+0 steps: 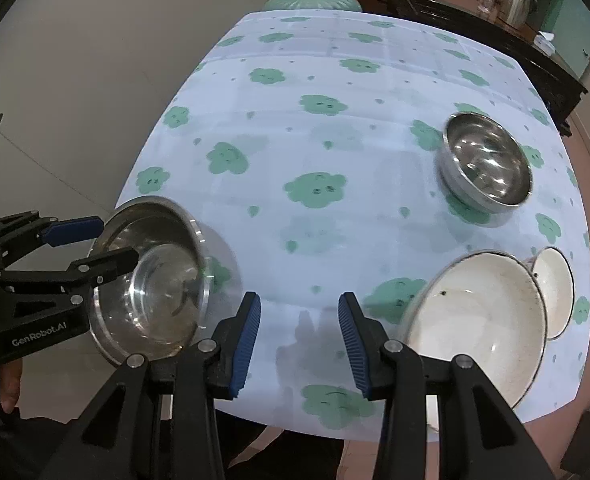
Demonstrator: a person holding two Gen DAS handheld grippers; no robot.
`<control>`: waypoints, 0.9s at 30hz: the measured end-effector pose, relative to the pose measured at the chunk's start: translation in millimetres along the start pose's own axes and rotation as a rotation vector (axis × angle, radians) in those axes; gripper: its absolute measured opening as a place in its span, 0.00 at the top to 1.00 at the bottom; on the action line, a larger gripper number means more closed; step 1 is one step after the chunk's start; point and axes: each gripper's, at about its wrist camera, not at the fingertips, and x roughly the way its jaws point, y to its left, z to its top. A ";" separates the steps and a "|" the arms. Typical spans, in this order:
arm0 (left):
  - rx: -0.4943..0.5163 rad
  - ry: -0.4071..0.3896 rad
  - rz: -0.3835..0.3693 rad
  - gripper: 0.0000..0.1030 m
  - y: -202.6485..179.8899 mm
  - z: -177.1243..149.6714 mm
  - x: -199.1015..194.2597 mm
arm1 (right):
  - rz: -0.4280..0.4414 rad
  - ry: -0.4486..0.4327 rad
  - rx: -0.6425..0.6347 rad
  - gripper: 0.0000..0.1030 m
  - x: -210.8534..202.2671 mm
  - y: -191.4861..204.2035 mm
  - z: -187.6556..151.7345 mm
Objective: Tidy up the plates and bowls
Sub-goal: 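Move both tools to the small steel bowl on the cloth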
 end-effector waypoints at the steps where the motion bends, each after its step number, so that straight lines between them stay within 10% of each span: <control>1: 0.002 0.001 0.001 0.48 -4.2 3.5 1.1 | -0.002 0.001 0.003 0.58 0.0 -5.8 0.2; 27: 0.068 0.033 0.007 0.48 -143.2 120.8 41.7 | -0.004 0.014 0.119 0.58 6.4 -187.6 30.7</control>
